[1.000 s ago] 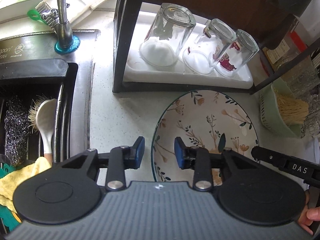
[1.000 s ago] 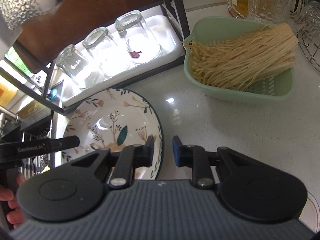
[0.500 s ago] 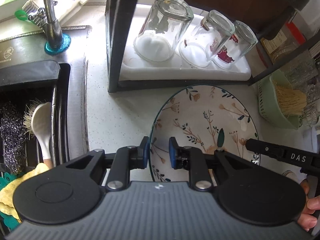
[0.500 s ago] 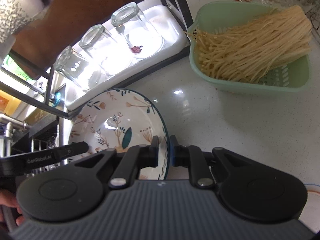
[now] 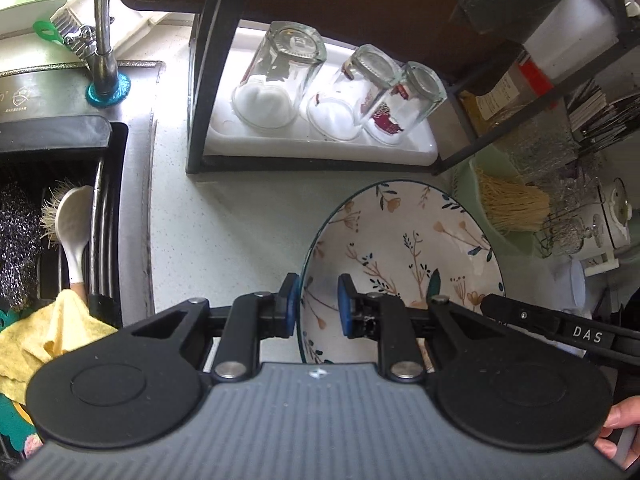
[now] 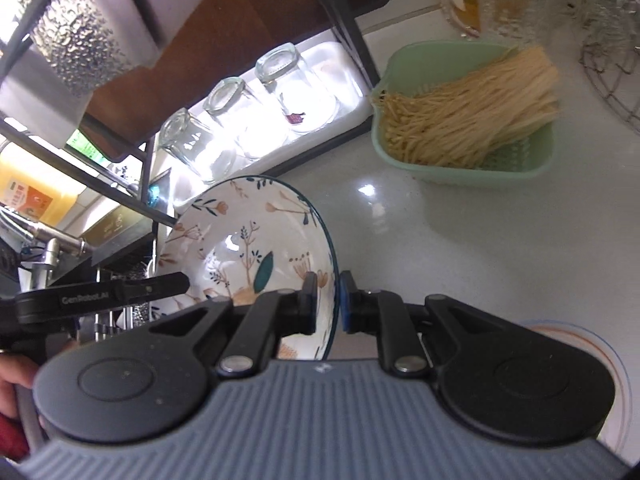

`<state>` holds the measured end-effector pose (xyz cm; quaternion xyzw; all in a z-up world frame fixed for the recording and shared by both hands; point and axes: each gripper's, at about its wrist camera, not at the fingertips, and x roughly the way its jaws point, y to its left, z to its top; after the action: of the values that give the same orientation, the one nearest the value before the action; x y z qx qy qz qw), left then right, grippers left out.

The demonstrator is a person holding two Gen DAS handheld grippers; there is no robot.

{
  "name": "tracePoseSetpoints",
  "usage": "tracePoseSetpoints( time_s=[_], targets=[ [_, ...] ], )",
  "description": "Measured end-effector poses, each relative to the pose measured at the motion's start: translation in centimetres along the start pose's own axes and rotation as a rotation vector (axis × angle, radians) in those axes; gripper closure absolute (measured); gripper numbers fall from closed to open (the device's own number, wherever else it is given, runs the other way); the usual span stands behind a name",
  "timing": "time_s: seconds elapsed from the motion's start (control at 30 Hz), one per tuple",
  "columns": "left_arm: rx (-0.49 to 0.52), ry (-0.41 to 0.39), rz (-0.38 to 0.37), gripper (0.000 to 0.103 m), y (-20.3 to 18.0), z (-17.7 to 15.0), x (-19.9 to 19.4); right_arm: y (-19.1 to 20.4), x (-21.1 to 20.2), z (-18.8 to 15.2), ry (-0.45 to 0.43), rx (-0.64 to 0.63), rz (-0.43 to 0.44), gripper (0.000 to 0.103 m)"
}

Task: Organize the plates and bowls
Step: 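Close the left and right grippers on the rabbit plate's rim, then carry the rabbit plate with both grippers and lower it onto the bowl stack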

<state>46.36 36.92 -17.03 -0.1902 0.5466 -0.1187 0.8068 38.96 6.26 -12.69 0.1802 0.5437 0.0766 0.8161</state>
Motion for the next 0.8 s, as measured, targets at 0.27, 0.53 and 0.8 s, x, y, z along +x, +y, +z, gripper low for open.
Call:
tracePoseSetpoints(
  time_s=[0.27, 0.53, 0.8],
  targets=[
    [-0.005, -0.038, -0.041, 0.080, -2.8, -2.1, -0.6, -1.8, -4.2, -2.2, -0.066, 0.061, 0.003, 0.089],
    [0.009, -0.012, -0.063, 0.080, -7.0, -5.6, -0.6, -5.6, -7.6, -5.2, -0.108, 0.100, 0.004, 0.089],
    [0.078, 0.018, -0.083, 0.080, -12.5, -7.8, 1.0, -10.1, -10.3, -6.8, -0.121, 0.141, -0.031, 0.089]
  ],
)
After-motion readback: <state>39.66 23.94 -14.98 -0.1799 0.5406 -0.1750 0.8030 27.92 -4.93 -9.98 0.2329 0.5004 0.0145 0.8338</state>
